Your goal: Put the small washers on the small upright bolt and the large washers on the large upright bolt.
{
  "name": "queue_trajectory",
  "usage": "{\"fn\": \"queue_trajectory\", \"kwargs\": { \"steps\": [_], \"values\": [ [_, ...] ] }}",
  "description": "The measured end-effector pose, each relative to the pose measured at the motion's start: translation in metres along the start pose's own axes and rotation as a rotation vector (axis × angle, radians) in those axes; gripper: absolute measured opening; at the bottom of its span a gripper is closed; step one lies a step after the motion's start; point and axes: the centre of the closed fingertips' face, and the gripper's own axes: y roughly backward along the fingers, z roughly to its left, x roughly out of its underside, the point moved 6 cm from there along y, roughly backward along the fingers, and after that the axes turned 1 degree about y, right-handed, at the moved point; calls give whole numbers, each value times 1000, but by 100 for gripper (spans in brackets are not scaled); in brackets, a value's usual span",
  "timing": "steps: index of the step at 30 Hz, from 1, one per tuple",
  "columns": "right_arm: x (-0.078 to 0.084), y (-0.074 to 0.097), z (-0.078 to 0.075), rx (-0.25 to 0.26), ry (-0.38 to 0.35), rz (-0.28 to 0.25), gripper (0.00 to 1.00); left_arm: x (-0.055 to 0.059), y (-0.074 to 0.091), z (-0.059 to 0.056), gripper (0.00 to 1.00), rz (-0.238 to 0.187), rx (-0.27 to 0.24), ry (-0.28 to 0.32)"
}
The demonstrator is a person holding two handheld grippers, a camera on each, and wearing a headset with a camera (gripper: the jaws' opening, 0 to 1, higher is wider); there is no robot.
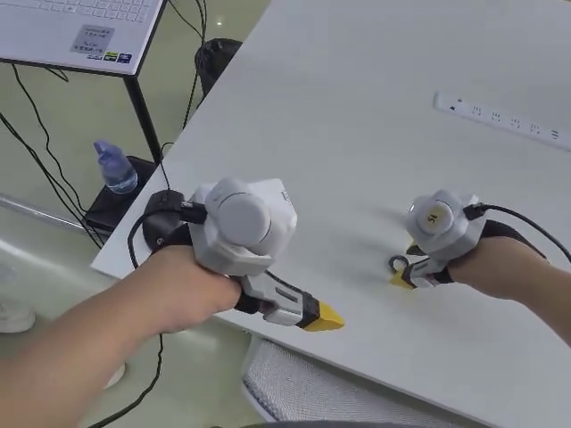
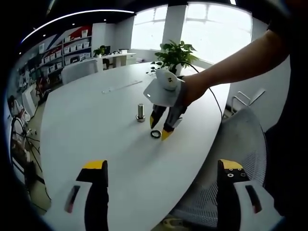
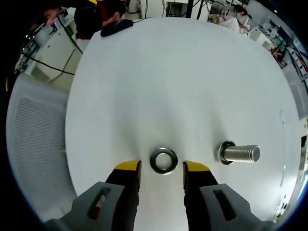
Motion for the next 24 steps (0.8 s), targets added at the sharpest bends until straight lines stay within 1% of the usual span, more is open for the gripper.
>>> {"fn": "queue_trajectory", "kwargs": {
  "steps": [6, 8, 9, 13, 15, 17, 24],
  "values": [
    [-2, 1, -1, -3, -7, -8, 36, 2, 0, -1, 93, 5, 3, 4],
    [-3, -1, -2, -6, -9, -16, 36, 4, -1, -1, 92, 16, 5, 4],
    [-3, -1, -1, -13, -23, -14, 35, 5, -1, -2, 91, 20, 6, 0],
    [-4, -2, -3, -13, -21, -5, 34, 6, -1, -1, 90, 22, 10, 4],
    [-4, -2, -4, -15, -8, 2, 34, 5, -1, -1, 90, 22, 8, 3],
    [-4, -2, -4, -14, -15, 13, 33, 4, -2, 0, 89, 18, 9, 2],
    [-6, 0, 1, -12, -14, 47, 27, 7, -2, 0, 87, 30, 16, 0]
  ]
}}
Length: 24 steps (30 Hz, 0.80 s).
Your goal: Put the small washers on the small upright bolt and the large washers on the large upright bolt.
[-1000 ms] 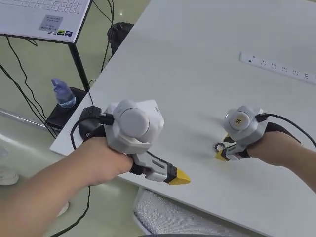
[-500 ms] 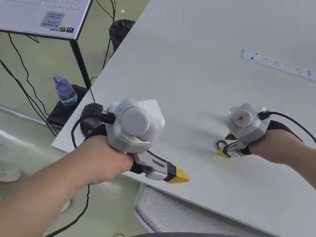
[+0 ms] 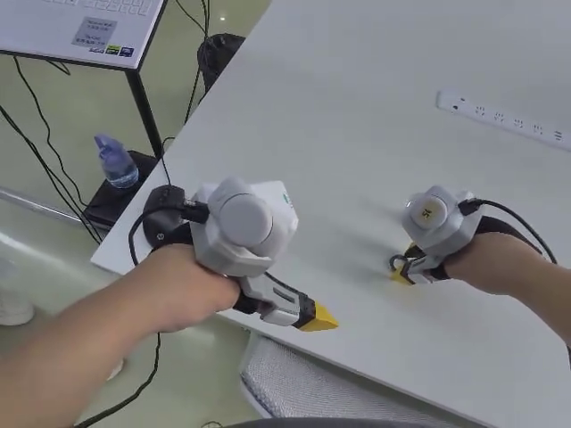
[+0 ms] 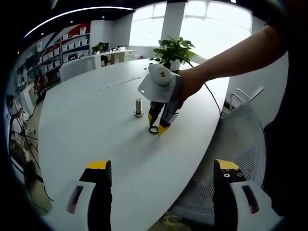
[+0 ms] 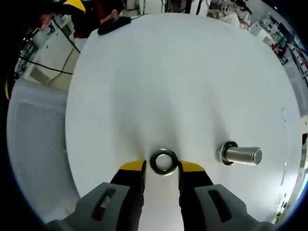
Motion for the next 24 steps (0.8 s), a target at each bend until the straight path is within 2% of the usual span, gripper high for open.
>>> {"fn": "queue_trajectory", "kwargs": {
  "steps": [3, 11, 15, 19, 24],
  "values": [
    [0, 0, 0, 5, -5, 18, 25, 1, -1, 1, 86, 3, -1, 5],
    [0, -1, 0, 13, 13, 24, 23, 0, -4, -1, 84, 18, 6, -9],
    [3, -3, -5, 12, -8, 7, 21, -3, -5, -4, 83, 11, 10, -14],
    [3, -6, -7, 5, -18, 4, 21, -3, -5, -6, 82, 23, 10, -22],
    [3, -6, -7, -4, -2, 9, 21, -3, -5, -5, 81, 30, 2, -27]
  ]
}}
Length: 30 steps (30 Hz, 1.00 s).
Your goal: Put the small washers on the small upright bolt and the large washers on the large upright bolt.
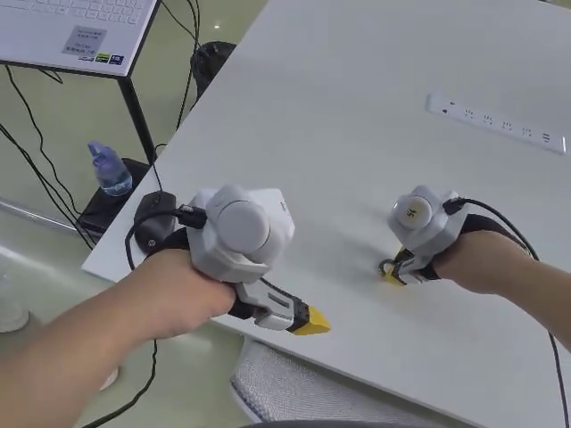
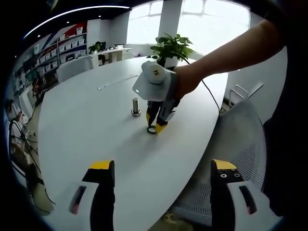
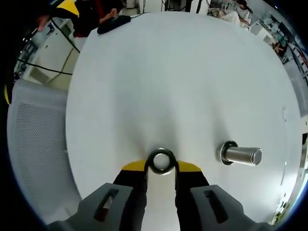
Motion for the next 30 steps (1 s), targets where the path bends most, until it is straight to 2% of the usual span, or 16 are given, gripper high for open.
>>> {"fn": "queue_trajectory", "kwargs": {
  "steps": [7, 10, 12, 19, 22, 30],
  "values": [
    [2, 5, -2, 8, 1, -16, 21, 0, -1, 1, 80, 8, -9, 0],
    [4, 9, -5, 1, -21, -23, 21, -1, -2, 0, 80, 7, -11, -1],
    [6, 12, -5, -11, -42, -26, 21, -2, -2, 1, 80, 6, -17, -3],
    [15, 31, -2, -4, -45, -23, 21, -6, -5, 4, 84, 0, -26, 0],
    [18, 38, -4, -3, -52, -25, 21, -9, -5, 5, 86, -21, -30, 10],
    [29, 55, -9, 12, -76, -29, 22, -9, -6, 4, 87, -21, -35, 14]
  ]
}}
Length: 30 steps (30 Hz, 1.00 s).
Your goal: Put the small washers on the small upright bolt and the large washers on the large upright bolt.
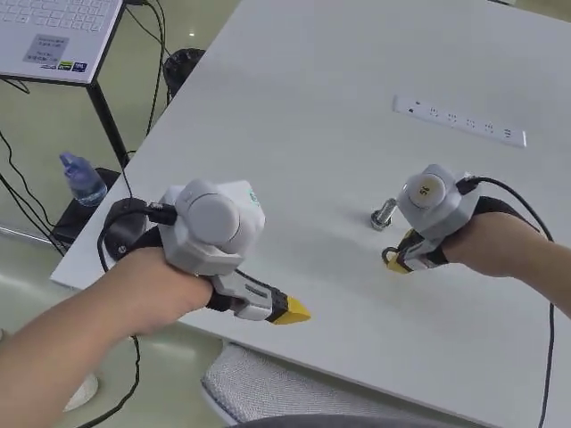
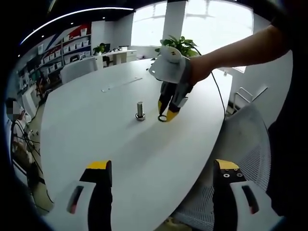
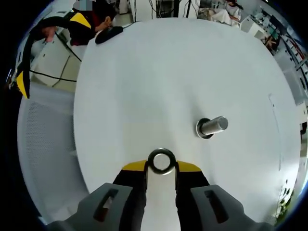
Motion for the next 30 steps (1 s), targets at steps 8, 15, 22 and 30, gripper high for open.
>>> {"fn": "queue_trajectory", "kwargs": {
  "steps": [8, 15, 22, 30],
  "values": [
    [5, 9, -9, 18, -20, -12, 22, 2, 1, -3, 85, 8, 3, 4],
    [1, 13, -16, 25, -26, -18, 22, 5, 2, -7, 84, 14, 9, 5],
    [-7, 21, -28, 36, -13, -17, 22, 6, 3, -5, 87, 0, -5, 12],
    [-21, 33, -48, 55, -6, -30, 22, 4, 2, -1, 93, -40, -9, 28]
  ]
}}
